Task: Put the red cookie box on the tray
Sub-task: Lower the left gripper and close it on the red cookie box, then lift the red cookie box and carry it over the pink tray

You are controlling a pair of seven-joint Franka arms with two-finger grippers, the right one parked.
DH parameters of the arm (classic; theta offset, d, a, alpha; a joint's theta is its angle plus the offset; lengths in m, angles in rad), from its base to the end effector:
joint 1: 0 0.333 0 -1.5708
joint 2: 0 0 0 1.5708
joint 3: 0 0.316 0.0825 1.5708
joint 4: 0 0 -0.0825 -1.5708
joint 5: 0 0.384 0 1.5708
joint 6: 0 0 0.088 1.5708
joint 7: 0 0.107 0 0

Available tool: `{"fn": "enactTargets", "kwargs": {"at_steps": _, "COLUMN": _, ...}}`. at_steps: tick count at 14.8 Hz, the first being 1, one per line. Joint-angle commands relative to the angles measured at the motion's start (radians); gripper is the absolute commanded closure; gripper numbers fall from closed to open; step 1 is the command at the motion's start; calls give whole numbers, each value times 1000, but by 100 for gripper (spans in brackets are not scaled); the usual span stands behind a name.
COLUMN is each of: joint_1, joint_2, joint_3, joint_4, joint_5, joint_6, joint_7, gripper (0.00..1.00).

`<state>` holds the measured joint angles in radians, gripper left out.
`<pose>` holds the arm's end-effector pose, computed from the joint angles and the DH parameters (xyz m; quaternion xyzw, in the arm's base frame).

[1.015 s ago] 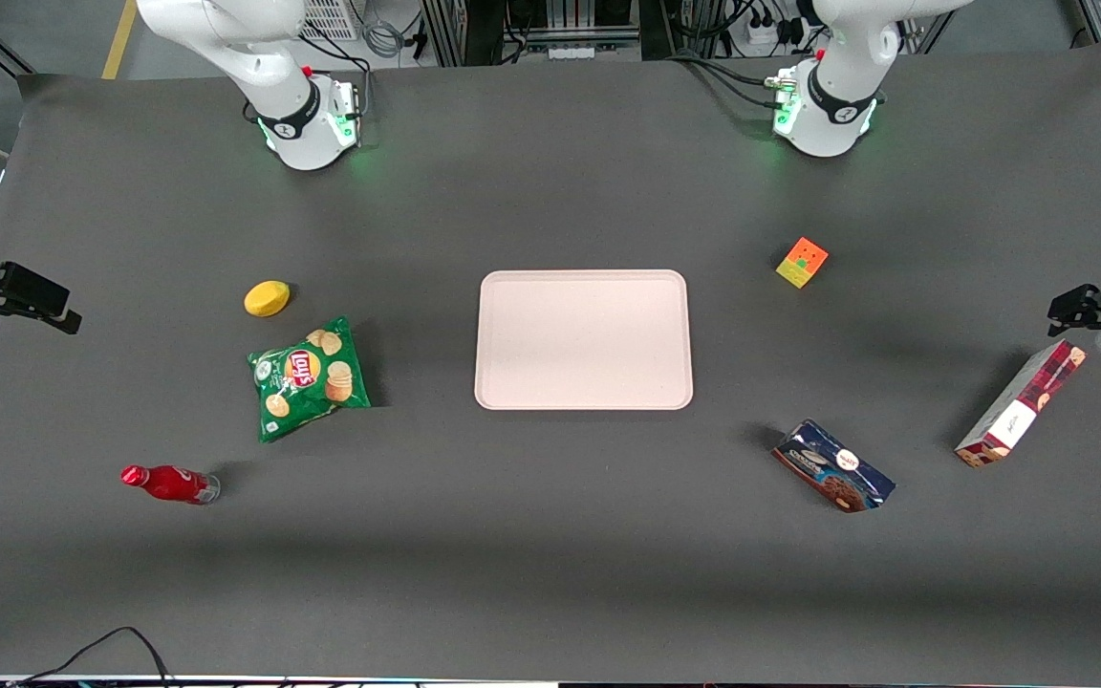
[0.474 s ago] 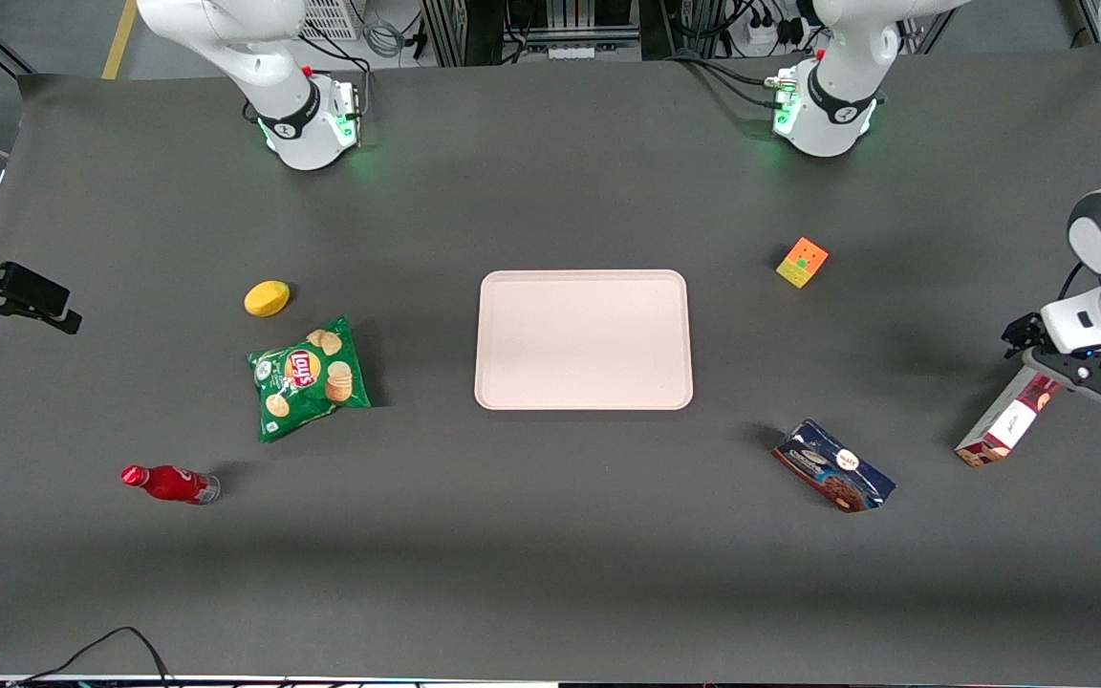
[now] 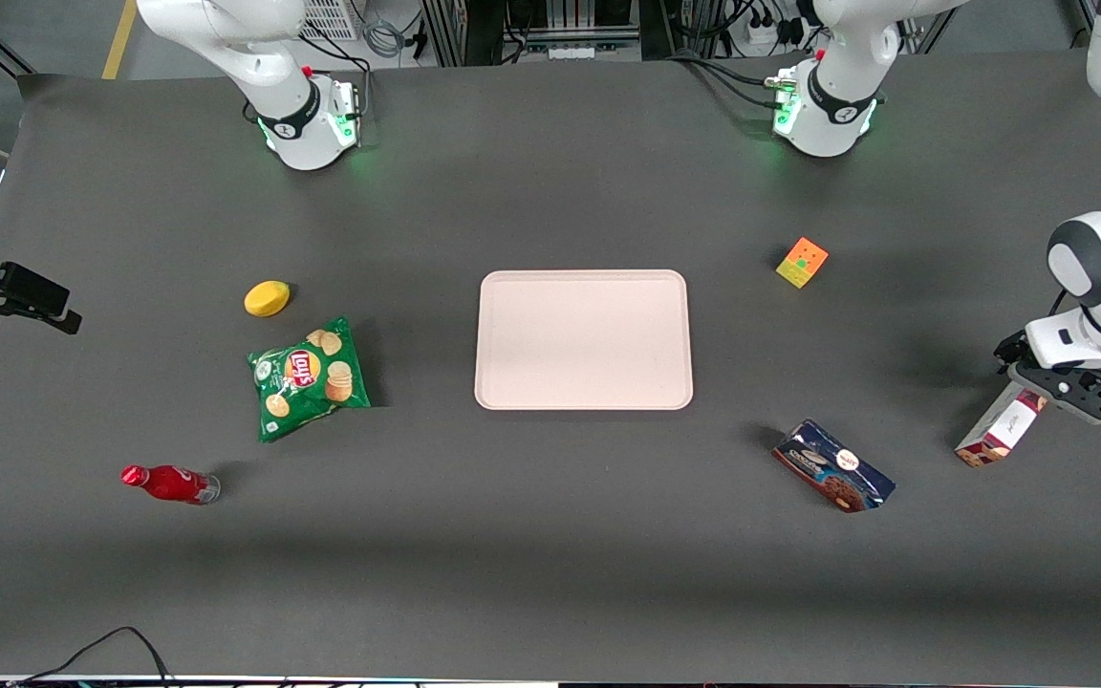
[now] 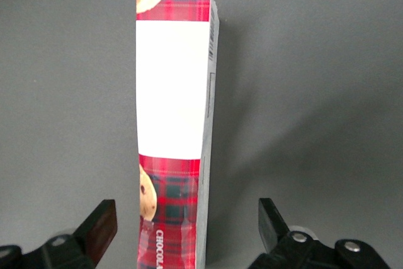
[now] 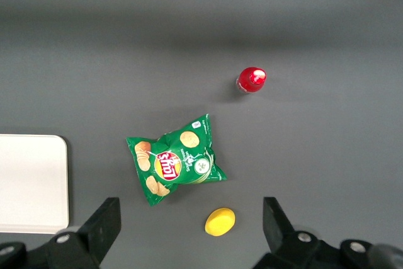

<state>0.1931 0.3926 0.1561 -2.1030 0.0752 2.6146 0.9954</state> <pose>0.5598 0.2004 0.2432 -0.9322 0.3532 -0.0164 0.0772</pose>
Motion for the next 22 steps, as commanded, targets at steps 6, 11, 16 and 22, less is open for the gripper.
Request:
{"fn": "enactTargets", "kwargs": {"at_steps": 6, "joint_1": 5, "joint_2": 78, "joint_3": -1, "joint_4": 69, "joint_5": -89, "joint_6": -7, "joint_7": 39, "gripper": 68}}
{"fn": "enactTargets", "kwargs": {"at_steps": 11, "joint_1": 0, "joint_2": 54, "joint_3": -1, "joint_4": 69, "joint_5": -126, "joint_6": -21, "joint_7": 19, "gripper": 100}}
{"fn": "enactTargets", "kwargs": {"at_steps": 16, "joint_1": -78, "joint_2": -121, "joint_3": -1, "joint_4": 78, "joint_5": -109, "joint_6": -302, "joint_7": -212, "gripper": 100}}
{"fn": "enactTargets", "kwargs": {"at_steps": 22, "joint_1": -328, "joint_2": -317, "joint_3": -26, "joint_4": 104, "joint_5": -109, "joint_6": -622, "joint_7": -758, "gripper": 100}}
